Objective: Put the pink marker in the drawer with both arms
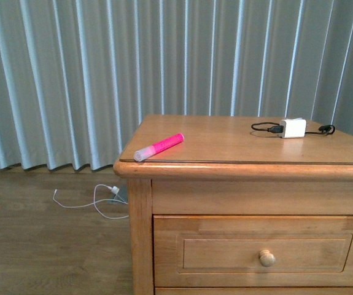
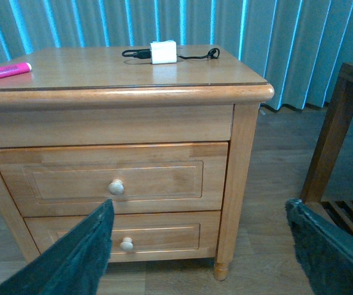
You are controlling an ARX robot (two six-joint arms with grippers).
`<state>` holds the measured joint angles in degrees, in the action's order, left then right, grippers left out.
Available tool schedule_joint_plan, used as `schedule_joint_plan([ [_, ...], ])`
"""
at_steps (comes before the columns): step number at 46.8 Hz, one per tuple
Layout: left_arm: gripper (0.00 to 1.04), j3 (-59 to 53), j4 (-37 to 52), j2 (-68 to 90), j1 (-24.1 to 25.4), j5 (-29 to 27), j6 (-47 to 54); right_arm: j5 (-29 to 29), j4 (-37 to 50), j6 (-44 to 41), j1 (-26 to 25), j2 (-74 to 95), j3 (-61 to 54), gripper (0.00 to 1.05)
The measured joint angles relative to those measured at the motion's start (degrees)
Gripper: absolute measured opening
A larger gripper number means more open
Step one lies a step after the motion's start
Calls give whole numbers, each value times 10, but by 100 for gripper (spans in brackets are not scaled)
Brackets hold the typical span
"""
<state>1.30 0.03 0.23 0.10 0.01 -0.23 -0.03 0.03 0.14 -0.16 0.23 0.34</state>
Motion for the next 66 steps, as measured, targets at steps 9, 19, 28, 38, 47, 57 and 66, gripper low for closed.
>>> schedule_joint_plan([
  [9,99,0,0,0,0,0,0,0,0,0,0,0,0,96],
  [19,99,0,0,0,0,0,0,0,0,0,0,0,0,96],
  [28,99,0,0,0,0,0,0,0,0,0,0,0,0,96],
  [38,99,0,0,0,0,0,0,0,0,0,0,0,0,96],
  [47,99,0,0,0,0,0,0,-13,-20,7,8,42,5,96],
  [57,99,0,0,0,0,0,0,-30,87,31,47,288,61,96],
  [66,99,0,0,0,0,0,0,16,223,41,126,566,147,96],
])
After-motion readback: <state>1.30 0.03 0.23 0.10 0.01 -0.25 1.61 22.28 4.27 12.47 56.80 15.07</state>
